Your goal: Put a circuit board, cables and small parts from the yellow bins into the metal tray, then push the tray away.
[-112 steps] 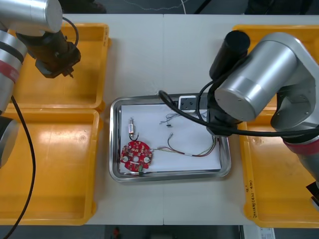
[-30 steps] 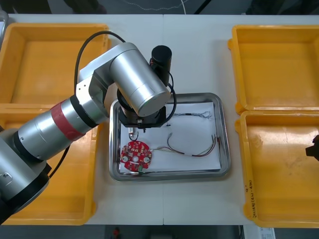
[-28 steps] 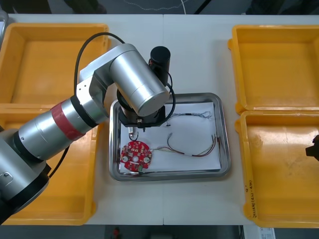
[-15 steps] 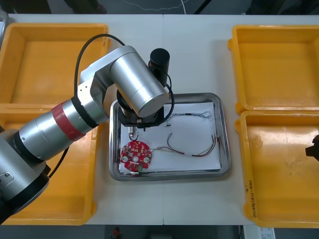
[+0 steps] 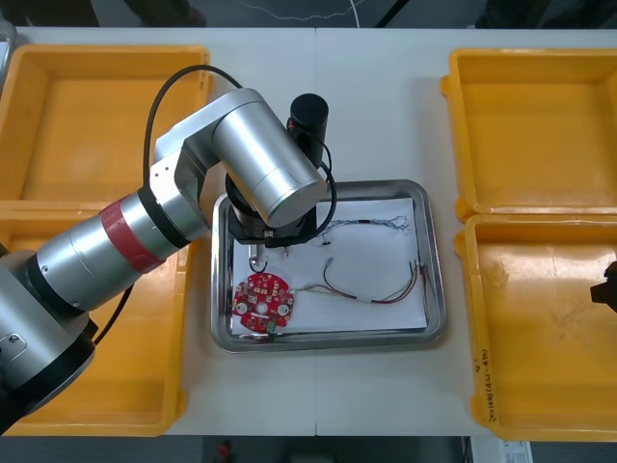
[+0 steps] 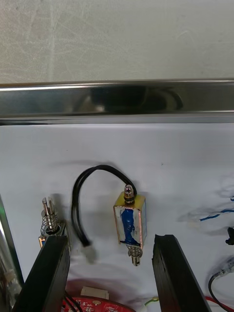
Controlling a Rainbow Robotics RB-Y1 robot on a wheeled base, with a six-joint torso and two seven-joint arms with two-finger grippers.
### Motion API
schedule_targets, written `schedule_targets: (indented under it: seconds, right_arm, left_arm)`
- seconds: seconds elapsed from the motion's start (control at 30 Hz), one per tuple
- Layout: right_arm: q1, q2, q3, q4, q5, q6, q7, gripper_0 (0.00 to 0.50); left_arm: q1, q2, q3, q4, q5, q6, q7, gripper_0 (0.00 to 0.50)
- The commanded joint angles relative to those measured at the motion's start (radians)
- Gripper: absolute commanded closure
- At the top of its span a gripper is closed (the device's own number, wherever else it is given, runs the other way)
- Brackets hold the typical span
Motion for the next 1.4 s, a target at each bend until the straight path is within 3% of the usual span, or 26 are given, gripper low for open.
schedule_targets:
  seconds: [0.03,0.4,0.7,0.97,1.13,1.4]
  right_arm:
    - [-0.007,-0.013,-0.011,-0.009,-0.008,0.003,-0.056,0.0]
    - [-0.008,-0.018,-0.011,-0.009,-0.009,0.003,-0.056,0.0]
    - [-0.01,-0.021,-0.001,-0.011,-0.025,0.003,-0.062,0.0]
    - [-0.034,-0.036,0.097,-0.055,-0.058,0.003,-0.065,0.0]
    - [-0.051,-0.048,0.166,-0.098,-0.129,0.003,-0.071,0.0]
    - [-0.103,-0.074,0.318,-0.172,-0.154,0.003,-0.073,0.0]
  left_arm:
    - [0.001,0.009,-0.003,-0.024,0.001,-0.002,0.006,0.0]
    - [0.0,0.019,0.083,-0.069,0.033,0.026,-0.001,0.0]
    - [0.0,0.047,0.17,-0.15,0.055,0.112,-0.017,0.0]
    - [0.0,0.127,0.318,-0.271,0.15,0.249,-0.032,0.0]
    - [0.004,0.18,0.39,-0.325,0.199,0.249,-0.037,0.0]
    - [0.047,0.26,0.497,-0.368,0.24,0.249,-0.063,0.0]
